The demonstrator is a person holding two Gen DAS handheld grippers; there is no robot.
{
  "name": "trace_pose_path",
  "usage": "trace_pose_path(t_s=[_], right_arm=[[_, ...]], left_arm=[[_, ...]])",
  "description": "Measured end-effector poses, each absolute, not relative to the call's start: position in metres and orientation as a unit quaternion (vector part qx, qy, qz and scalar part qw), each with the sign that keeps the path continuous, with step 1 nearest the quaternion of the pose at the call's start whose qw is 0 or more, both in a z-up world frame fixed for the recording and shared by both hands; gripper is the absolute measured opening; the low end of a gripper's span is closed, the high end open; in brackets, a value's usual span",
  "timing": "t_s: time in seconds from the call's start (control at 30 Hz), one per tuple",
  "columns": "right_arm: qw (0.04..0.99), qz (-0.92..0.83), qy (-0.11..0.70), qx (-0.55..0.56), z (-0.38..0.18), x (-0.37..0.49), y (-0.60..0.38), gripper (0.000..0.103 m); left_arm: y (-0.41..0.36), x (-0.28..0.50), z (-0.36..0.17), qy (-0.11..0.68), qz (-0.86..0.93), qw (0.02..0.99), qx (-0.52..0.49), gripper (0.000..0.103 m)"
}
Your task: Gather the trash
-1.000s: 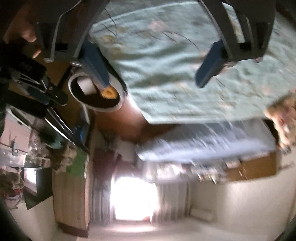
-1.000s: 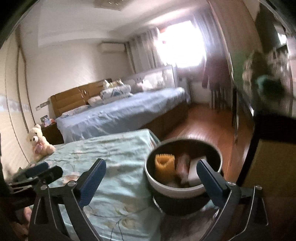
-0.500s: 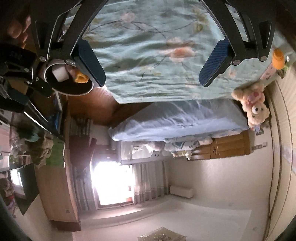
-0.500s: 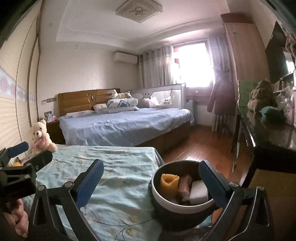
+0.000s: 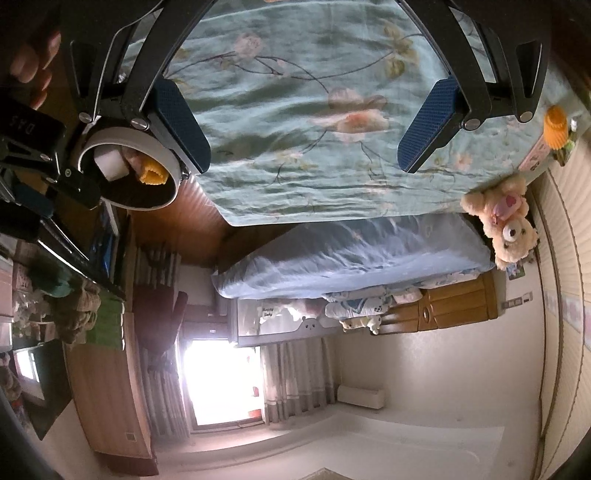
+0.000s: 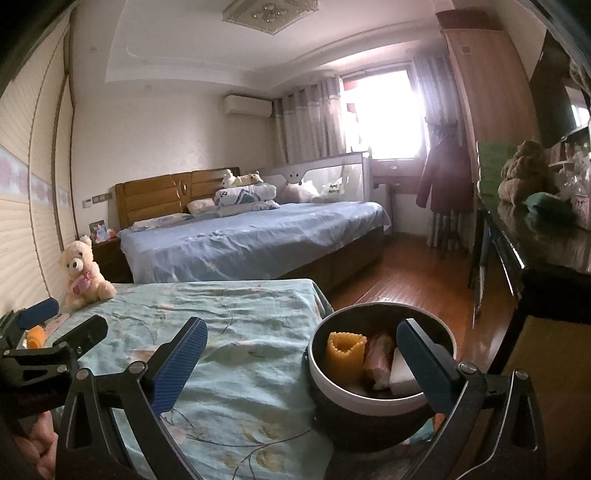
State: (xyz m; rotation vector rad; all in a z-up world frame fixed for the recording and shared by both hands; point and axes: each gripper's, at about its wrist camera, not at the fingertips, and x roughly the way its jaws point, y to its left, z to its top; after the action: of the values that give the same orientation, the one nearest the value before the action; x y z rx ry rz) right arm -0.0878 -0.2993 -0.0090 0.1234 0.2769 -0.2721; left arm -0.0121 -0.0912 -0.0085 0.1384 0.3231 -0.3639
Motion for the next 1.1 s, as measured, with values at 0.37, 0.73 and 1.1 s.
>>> trace_pose_path(t_s=[0.37,0.73,1.1], right_arm=[[0.979,-0.128,0.144,0.064,-0.0117,-0.0857,-0.2988,0.103],[0.979,-0.126,0.144,0.065,-0.0122,-0.0856,-0.2991,0.103],[0.979,-0.125,0.147,0.064,-0.0142,-0.0857,-0.2984,0.103]], left_arm=[[-0.0928,-0.0112,-0.0102,0.164,-0.178,0.968,0.072,0.103],[-0.0932,-0.0101,-0.0127,0.167,-0.179,0.967,0.068,0.103],[-0.0924,-0.0094,-0.0136,0.172,-0.180,0.966,0.063,0.103]])
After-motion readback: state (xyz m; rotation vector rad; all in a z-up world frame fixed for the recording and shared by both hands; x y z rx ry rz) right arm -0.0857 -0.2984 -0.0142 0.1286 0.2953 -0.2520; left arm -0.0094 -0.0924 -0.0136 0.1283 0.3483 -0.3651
